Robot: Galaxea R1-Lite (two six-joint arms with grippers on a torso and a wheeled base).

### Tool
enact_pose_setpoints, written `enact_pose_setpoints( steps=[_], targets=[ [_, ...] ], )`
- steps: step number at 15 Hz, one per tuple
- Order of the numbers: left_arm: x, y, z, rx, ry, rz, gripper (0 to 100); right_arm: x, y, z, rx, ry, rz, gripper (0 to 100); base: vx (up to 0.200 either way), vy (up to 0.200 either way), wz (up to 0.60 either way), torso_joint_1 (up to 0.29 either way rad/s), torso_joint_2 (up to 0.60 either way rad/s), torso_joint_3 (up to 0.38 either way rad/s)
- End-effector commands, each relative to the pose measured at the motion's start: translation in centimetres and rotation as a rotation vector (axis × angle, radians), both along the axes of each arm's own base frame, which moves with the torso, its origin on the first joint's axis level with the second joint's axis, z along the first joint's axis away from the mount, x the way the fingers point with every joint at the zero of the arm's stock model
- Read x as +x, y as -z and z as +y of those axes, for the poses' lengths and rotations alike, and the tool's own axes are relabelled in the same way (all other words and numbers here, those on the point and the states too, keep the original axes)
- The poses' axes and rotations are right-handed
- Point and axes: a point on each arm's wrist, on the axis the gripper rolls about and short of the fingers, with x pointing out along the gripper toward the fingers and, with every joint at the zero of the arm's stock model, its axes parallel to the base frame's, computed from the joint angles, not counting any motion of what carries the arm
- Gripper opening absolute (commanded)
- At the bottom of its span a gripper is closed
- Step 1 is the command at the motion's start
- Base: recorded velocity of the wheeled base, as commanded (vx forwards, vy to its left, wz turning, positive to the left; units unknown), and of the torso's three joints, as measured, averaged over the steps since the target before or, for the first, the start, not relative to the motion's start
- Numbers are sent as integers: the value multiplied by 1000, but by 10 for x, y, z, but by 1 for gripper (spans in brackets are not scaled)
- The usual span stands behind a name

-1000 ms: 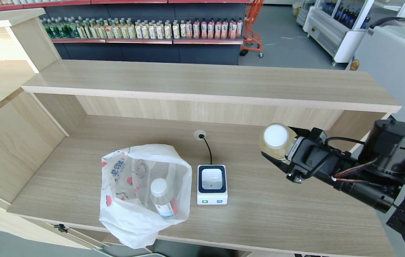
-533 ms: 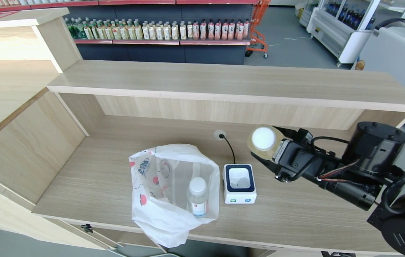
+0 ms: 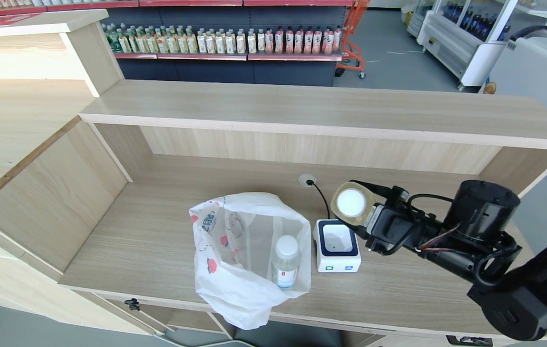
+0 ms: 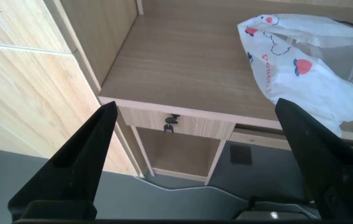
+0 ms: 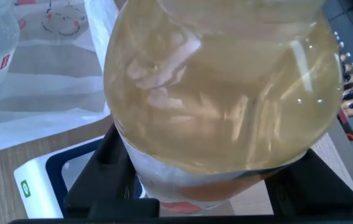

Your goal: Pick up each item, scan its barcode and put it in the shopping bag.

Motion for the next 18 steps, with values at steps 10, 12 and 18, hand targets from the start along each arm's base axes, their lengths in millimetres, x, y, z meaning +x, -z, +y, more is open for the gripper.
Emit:
enact_pose_setpoints(
  steps=[10,12,18],
  targets=[
    [0,0,0,0,0,-1,100,14,31,-11,-42,-26,96,0,0,0,0,0,0,0],
    [0,0,0,0,0,-1,100,15,37,-13,-60,-22,103,0,0,0,0,0,0,0],
    [0,0,0,0,0,-1,100,22,48,-11,-72,-18,127,0,0,0,0,0,0,0]
  ],
)
